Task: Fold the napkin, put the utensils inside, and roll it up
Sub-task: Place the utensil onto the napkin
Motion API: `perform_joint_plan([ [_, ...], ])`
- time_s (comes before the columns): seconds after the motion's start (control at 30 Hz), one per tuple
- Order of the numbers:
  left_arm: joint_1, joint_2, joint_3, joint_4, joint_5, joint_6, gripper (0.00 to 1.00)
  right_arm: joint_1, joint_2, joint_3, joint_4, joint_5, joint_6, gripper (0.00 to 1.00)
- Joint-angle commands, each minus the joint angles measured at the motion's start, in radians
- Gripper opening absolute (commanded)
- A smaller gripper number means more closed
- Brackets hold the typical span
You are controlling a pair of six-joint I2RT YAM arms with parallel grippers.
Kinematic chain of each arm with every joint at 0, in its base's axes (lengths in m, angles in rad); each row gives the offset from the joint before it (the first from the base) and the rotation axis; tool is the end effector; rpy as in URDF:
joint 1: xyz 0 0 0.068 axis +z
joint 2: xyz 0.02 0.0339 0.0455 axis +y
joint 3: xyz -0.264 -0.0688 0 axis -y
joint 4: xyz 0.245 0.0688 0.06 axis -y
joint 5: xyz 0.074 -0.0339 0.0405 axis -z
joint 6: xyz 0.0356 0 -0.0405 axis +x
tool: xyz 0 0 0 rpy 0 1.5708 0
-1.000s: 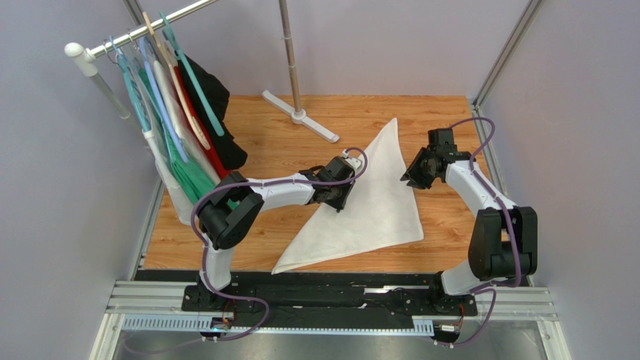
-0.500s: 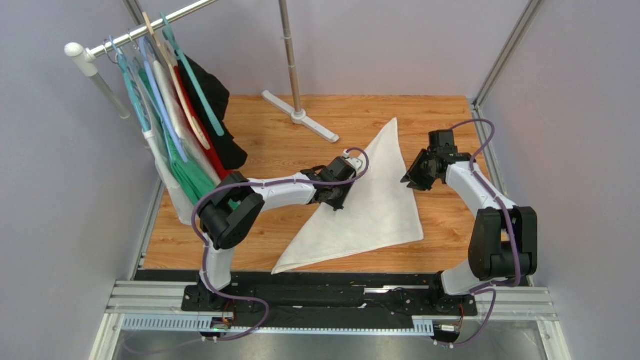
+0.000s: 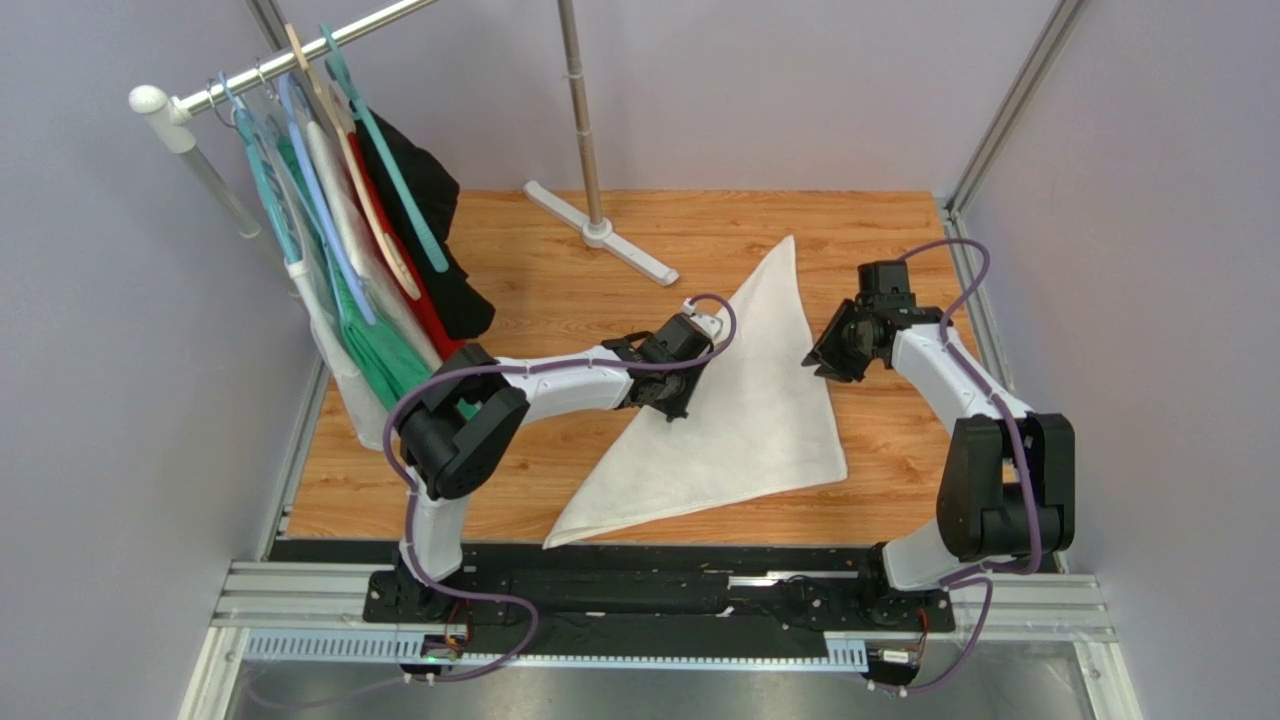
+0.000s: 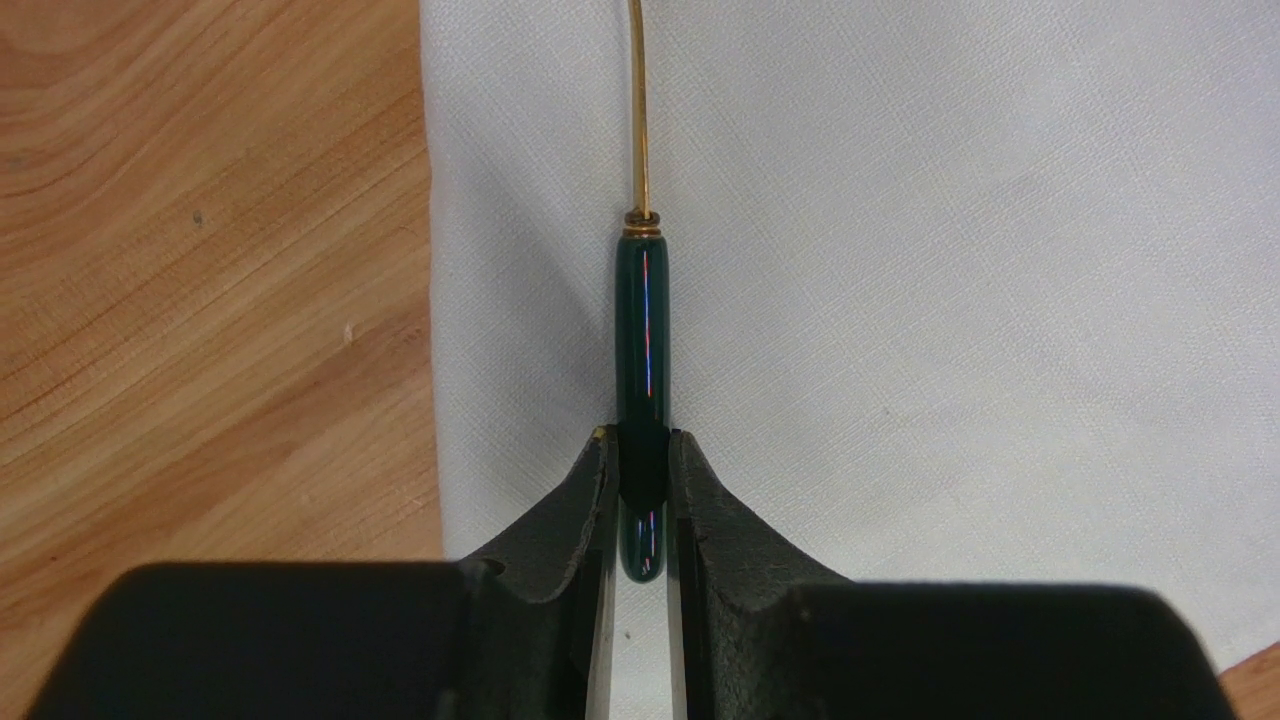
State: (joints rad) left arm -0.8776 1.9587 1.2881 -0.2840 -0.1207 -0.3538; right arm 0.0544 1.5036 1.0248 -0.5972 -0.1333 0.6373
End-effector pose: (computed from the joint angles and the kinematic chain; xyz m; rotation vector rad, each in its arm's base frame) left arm 0.2667 -0.3144 0.1634 0.6129 2.4757 -0.3429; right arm 0.2986 0.0210 0.2211 0.7302 2.5922 0.3996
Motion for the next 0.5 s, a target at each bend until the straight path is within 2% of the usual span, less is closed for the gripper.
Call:
perform_joint_plan([
  [0.0, -0.006, -0.011, 0.005, -0.044, -0.039, -0.014, 0.04, -0.008, -0.034, -0.020, 0.040, -0.006, -0.016, 0.30],
  [0.47, -0.006, -0.004, 0.007, -0.037, -0.046, -0.034, 0.02, -0.024, -0.066, -0.048, 0.036, -0.003, -0.025, 0.30],
])
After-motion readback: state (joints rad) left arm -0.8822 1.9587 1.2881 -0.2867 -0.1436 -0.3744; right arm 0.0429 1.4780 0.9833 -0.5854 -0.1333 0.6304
